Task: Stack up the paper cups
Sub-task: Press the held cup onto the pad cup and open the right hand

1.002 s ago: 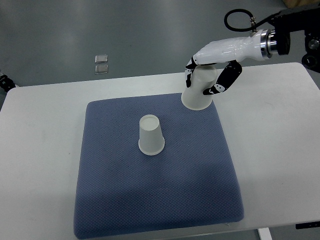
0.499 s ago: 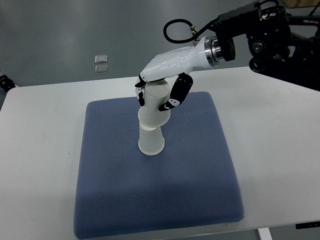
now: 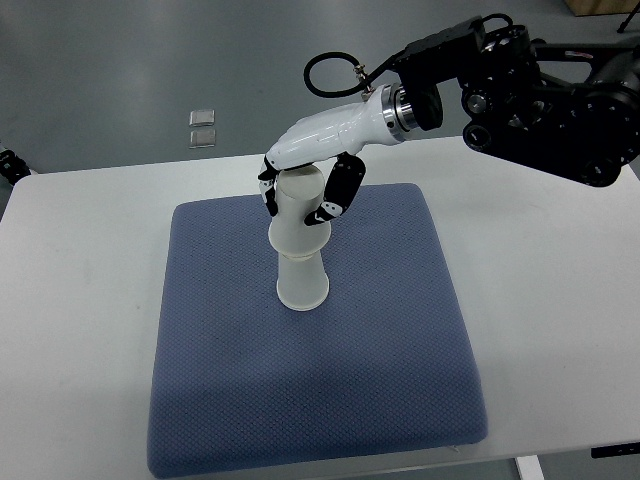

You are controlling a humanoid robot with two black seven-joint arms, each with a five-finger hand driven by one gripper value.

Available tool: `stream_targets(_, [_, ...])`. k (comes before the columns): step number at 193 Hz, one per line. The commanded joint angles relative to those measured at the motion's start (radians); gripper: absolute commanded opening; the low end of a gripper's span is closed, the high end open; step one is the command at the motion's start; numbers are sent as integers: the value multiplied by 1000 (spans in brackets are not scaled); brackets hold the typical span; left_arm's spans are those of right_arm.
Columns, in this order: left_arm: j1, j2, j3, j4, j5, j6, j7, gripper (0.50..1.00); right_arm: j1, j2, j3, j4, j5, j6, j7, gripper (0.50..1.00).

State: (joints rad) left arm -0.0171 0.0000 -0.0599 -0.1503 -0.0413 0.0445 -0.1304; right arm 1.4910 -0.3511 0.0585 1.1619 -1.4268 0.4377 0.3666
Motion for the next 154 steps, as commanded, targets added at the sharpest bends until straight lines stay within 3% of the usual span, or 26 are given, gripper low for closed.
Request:
stream_targets(1, [0, 0, 0, 0, 0, 0, 0, 1000, -8, 7, -2, -16, -1, 4, 2, 641])
stream_targets(154, [0, 0, 0, 0, 0, 0, 0, 1000, -28, 23, -29, -33, -4, 9, -1, 646])
